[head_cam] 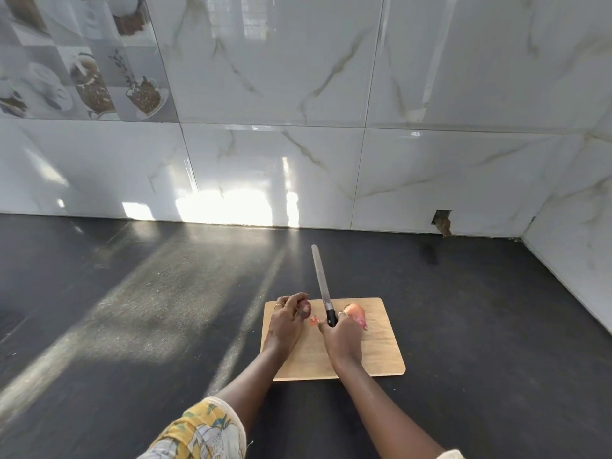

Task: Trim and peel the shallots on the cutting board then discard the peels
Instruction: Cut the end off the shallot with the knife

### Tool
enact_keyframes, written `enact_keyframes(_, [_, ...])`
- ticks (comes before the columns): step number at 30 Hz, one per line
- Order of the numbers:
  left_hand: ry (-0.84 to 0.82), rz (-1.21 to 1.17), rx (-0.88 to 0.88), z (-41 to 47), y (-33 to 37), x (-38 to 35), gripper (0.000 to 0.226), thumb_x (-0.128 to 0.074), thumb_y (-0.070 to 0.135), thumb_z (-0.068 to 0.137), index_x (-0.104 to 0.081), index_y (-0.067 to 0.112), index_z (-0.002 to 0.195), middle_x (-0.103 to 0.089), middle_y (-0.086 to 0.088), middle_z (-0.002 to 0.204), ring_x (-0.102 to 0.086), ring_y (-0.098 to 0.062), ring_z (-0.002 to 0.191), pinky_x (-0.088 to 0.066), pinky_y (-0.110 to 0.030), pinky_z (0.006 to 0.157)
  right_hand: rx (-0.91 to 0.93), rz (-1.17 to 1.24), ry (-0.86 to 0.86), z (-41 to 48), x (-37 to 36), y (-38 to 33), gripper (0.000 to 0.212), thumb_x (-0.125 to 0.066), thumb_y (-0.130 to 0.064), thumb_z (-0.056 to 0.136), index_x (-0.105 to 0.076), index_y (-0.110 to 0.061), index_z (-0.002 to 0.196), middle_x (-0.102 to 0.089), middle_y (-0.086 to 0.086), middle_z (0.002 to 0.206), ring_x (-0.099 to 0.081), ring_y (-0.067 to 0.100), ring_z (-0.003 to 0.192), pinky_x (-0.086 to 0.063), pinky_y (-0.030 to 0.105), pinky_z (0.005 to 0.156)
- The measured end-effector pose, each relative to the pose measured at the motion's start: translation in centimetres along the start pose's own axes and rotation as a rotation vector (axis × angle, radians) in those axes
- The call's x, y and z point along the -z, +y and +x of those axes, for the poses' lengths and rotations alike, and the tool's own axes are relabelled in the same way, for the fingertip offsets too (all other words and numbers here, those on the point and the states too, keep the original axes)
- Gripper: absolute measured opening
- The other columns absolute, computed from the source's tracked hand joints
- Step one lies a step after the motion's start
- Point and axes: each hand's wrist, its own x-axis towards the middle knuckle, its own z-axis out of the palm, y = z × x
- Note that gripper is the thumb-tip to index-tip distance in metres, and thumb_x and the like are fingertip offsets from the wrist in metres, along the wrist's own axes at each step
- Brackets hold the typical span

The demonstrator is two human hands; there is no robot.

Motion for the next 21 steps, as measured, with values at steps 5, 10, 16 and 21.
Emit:
enact_keyframes(5, [0.025,0.028,0.014,0.0,0.4,0.2,0.023,-0.065,0.025,0.085,-0.056,0.018,0.105,-0.065,0.0,0.1,-0.06,-0.016,0.09,-0.045,-0.025,0.079,0.004,-0.034,-0.007,0.0,0.2,0.0,0.028,-0.065,-0.022,0.088,-0.064,0.002,0.103,-0.064,0.004,0.082,-0.061,0.017,0.074,-0.044,0.017,0.06])
enact_keyframes(10, [0.034,0.094,0.023,-0.2,1.0,0.3,0.042,-0.069,0.039,0.079,-0.048,0.026,0.112,-0.068,0.002,0.092,-0.062,-0.017,0.087,-0.047,-0.028,0.078,-0.057,0.119,0.092,0.2,1.0,0.0,0.005,-0.063,-0.007,0.087,-0.063,-0.002,0.089,-0.05,-0.004,0.079,-0.055,0.018,0.077,-0.037,0.016,0.065])
enact_keyframes(16, [-0.011,0.065,0.006,-0.6,1.1,-0.4,0.031,-0.057,0.043,0.088,-0.067,0.017,0.103,-0.06,-0.004,0.099,-0.059,-0.019,0.089,-0.046,-0.028,0.076,-0.207,0.422,-0.085,-0.2,0.4,-0.3,0.015,-0.066,-0.009,0.085,-0.055,-0.01,0.074,-0.053,0.005,0.058,-0.047,0.014,0.04,-0.037,0.024,0.039])
enact_keyframes(21, [-0.099,-0.018,0.047,-0.8,1.2,-0.2,0.035,-0.034,0.033,0.1,-0.064,0.016,0.107,-0.065,-0.006,0.109,-0.06,-0.02,0.098,-0.047,-0.023,0.08,-0.296,0.575,-0.132,-0.2,0.6,-0.5,0.015,-0.068,-0.013,0.085,-0.056,-0.005,0.085,-0.048,0.007,0.049,-0.038,0.012,0.03,-0.028,0.019,0.032])
